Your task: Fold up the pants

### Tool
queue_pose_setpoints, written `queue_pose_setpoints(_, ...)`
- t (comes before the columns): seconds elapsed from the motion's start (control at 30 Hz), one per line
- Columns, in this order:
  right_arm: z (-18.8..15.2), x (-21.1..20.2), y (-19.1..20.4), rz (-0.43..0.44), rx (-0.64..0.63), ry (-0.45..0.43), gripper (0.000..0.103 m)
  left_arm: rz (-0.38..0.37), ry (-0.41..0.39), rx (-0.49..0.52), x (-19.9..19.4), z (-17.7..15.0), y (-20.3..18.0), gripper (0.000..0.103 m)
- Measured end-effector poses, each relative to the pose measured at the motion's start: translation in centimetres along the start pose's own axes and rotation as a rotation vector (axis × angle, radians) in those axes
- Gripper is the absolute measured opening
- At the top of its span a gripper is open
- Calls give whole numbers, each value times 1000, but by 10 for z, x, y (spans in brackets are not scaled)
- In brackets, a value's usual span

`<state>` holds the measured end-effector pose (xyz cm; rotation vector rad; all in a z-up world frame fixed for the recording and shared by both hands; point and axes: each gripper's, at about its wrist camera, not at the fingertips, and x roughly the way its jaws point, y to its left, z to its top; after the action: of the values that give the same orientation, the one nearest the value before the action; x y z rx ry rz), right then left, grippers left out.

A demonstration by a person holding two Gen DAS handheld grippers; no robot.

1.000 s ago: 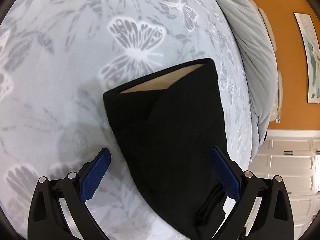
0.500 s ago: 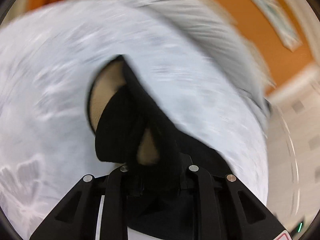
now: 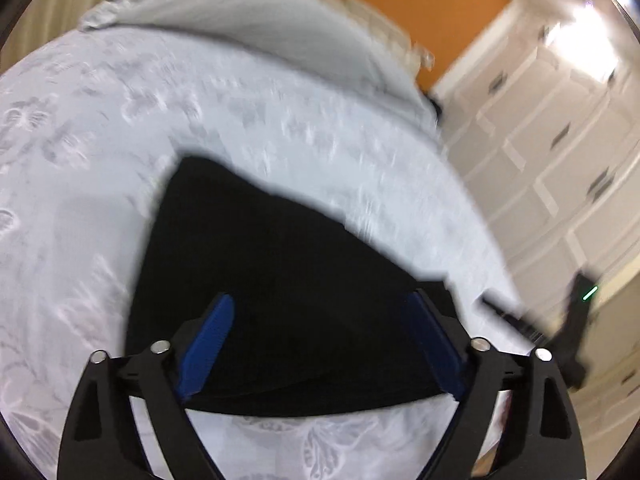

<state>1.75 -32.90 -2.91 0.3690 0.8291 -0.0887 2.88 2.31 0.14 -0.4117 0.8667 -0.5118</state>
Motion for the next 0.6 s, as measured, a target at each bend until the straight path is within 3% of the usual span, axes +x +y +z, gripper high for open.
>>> queue_pose_setpoints(0.07,-5,16,17,124,18,70,98,15,-84,-21,-25,15,13,92)
queue_pose_setpoints(0.2,-22,55,52,319,75,228,98,107,-119,-95,-39,34,39,92)
queue_pose_setpoints(0.37,-37,89,87,384,98,319,98,196,-82,-175,-46,37,75,92)
queue_pose_setpoints(0.5,-40,97,107,379,100,299,98,316,-114,-86,-57,31,76,92)
queue_pose_setpoints(0.6,-43,103,123,437,106,301,98,346,-109,-31,-59,23,78,92)
